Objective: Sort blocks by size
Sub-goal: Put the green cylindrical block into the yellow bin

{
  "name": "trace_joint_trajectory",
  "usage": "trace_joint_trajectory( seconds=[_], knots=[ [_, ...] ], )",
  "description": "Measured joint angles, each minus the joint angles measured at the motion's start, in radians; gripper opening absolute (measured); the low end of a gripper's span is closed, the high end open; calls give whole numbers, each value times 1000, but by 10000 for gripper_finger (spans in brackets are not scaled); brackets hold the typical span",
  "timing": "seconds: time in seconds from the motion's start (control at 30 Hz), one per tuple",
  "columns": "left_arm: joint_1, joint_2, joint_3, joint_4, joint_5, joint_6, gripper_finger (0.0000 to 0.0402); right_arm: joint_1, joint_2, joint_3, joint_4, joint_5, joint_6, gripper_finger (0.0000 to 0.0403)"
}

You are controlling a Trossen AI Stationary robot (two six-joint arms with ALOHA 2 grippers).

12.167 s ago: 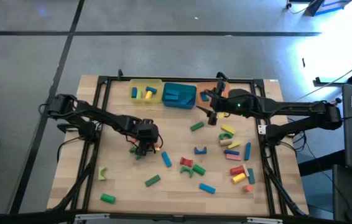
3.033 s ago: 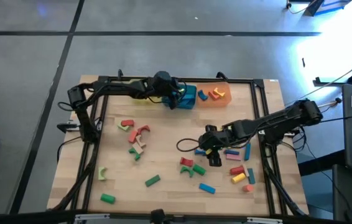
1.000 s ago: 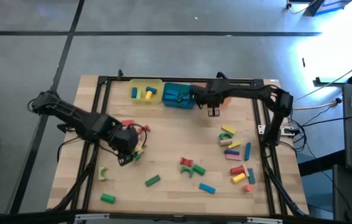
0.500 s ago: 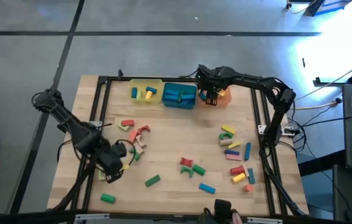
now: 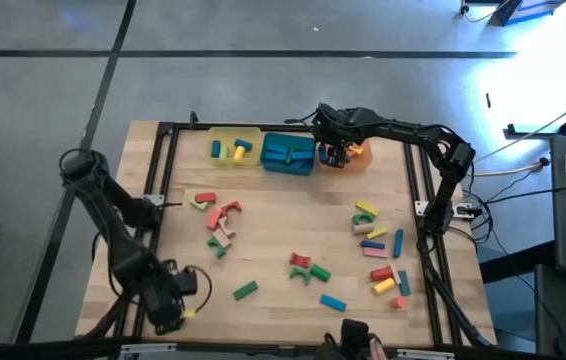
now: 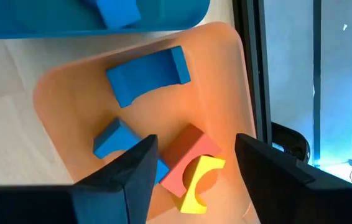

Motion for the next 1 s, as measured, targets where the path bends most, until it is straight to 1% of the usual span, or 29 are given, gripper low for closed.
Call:
trace_joint_trajectory(
  seconds=[0.2,0.33,0.43,0.53,0.63,0.87,1.0],
  knots=[
    [-71,108,0,78,42,9,182,0,0,0,0,-2,11,218],
    [-101,175,0,102,45,68,182,0,0,0,2,-2,11,218],
    [-110,216,0,95,45,122,182,0,1,0,3,-2,11,218],
    [-111,247,0,91,44,168,182,0,1,0,3,-2,45,218],
    [-111,270,0,92,43,190,182,0,1,0,3,-2,80,218],
    [-118,318,0,92,27,250,182,0,1,0,3,-3,91,218],
    [-123,350,0,93,22,265,182,0,1,0,2,-2,127,218]
  ],
)
